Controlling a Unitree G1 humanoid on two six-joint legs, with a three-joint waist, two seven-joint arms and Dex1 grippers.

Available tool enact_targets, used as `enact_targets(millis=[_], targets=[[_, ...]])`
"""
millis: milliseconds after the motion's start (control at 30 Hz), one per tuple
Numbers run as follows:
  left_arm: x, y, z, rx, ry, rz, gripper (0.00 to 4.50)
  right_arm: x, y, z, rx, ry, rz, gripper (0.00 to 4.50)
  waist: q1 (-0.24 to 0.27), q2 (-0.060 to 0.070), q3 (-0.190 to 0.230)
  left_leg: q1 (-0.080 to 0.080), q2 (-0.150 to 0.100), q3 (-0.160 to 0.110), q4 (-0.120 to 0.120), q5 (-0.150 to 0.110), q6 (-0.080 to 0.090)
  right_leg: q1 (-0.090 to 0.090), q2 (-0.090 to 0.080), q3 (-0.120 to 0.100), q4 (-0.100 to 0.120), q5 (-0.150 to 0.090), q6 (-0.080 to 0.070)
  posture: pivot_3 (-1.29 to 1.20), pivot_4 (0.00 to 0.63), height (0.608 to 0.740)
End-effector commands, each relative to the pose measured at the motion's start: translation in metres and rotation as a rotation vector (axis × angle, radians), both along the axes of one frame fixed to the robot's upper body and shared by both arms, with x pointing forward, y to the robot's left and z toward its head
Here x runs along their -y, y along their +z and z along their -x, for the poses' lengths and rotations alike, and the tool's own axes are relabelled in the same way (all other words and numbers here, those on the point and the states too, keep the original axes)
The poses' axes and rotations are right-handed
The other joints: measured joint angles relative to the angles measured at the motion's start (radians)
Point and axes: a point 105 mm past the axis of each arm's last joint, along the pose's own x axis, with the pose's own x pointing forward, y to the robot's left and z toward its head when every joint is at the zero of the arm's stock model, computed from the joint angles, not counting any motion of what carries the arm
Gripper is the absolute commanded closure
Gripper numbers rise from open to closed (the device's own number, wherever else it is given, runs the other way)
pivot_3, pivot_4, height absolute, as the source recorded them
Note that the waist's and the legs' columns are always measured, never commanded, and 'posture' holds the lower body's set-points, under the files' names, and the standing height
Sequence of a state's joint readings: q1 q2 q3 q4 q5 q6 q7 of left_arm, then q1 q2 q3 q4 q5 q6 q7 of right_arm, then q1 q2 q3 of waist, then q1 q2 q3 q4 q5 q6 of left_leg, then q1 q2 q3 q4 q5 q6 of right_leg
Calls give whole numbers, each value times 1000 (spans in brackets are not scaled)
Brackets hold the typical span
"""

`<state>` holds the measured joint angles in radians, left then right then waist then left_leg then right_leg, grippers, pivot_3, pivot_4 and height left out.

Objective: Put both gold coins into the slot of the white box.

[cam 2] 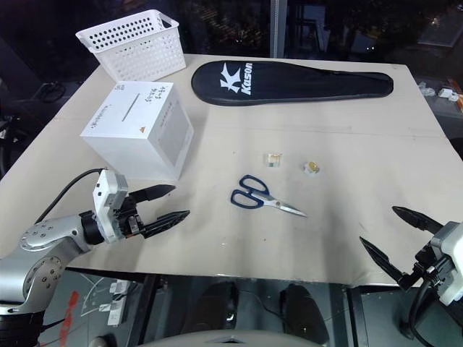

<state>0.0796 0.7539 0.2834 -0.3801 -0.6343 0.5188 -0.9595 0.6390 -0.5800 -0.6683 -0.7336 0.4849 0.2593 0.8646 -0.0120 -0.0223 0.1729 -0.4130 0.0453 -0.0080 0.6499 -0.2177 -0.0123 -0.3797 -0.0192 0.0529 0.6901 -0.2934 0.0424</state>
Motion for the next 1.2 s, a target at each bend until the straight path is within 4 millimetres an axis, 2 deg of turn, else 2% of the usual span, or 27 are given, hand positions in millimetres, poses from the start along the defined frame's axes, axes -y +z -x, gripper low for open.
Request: enact_targets(millis=[33,133,233,333,467,600,733,767,833,900,1033,1133,1200], targets=[[12,16,5,46,-74,26,74,-17,3,-15,-4,42,1,0,0,0,0,0,0,0,0,0,0,0,0,0,0,0,0,0,150,740],[33,28,12,65,-190,60,74,-61,4,-37,-39,179,-18,0,-17,-3,0,1,4,1,1,0,0,0,1,2,-1,1,-1,0,150,740],[37,31,18,60,-253,29,74,-76,2,-53,-53,213,93,0,-16,0,0,1,2,2,0,0,0,0,1,1,-1,1,-1,0,150,740],[39,33,27,71,-325,9,74,-97,-3,-66,-132,285,63,0,-5,0,0,-2,0,0,-4,0,0,-2,2,-1,-4,3,-2,0,150,740],[32,31,35,64,-337,3,74,-129,-21,-91,-217,329,57,0,-12,-2,1,-2,0,1,-9,0,0,-2,2,0,-12,4,-2,0,150,740],[25,24,41,67,-325,-21,74,-148,-37,-111,-277,330,44,0,-5,-2,1,-3,-1,-1,-11,0,0,-2,2,-2,-12,4,-2,0,150,740],[24,27,43,88,-304,-34,74,-155,-59,-119,-350,335,77,0,0,-2,1,-3,-2,-1,-11,0,0,-2,1,-3,-12,4,-2,0,150,740],[25,30,43,95,-299,-36,0,-156,-65,-119,-361,344,89,554,0,-2,1,-3,-2,-1,-11,0,0,-2,0,-3,-12,4,-2,0,150,740],[26,34,42,102,-294,-37,0,-159,-69,-118,-367,366,106,1293,-3,-2,1,-2,-2,-1,-11,0,0,-2,1,-3,-12,4,-2,0,150,740],[29,40,42,107,-289,-36,0,-160,-74,-116,-385,377,111,2361,-5,-3,0,-1,-1,-1,-11,0,0,-2,1,-3,-12,4,-2,0,150,740],[37,50,41,107,-299,-27,0,-156,-77,-114,-391,386,115,4192,-6,-3,0,-1,0,-2,-11,0,0,-1,2,-3,-11,4,-2,0,150,740],[42,54,40,107,-309,-19,0,-152,-69,-112,-371,395,89,4187,-5,-3,0,-1,-1,-1,-11,0,0,-1,2,-3,-11,4,-2,0,150,740],[47,57,40,110,-320,-6,0,-145,-55,-105,-329,408,41,4187,0,-3,0,-1,-1,-2,-11,0,0,-1,2,-3,-12,4,-2,0,150,740]])
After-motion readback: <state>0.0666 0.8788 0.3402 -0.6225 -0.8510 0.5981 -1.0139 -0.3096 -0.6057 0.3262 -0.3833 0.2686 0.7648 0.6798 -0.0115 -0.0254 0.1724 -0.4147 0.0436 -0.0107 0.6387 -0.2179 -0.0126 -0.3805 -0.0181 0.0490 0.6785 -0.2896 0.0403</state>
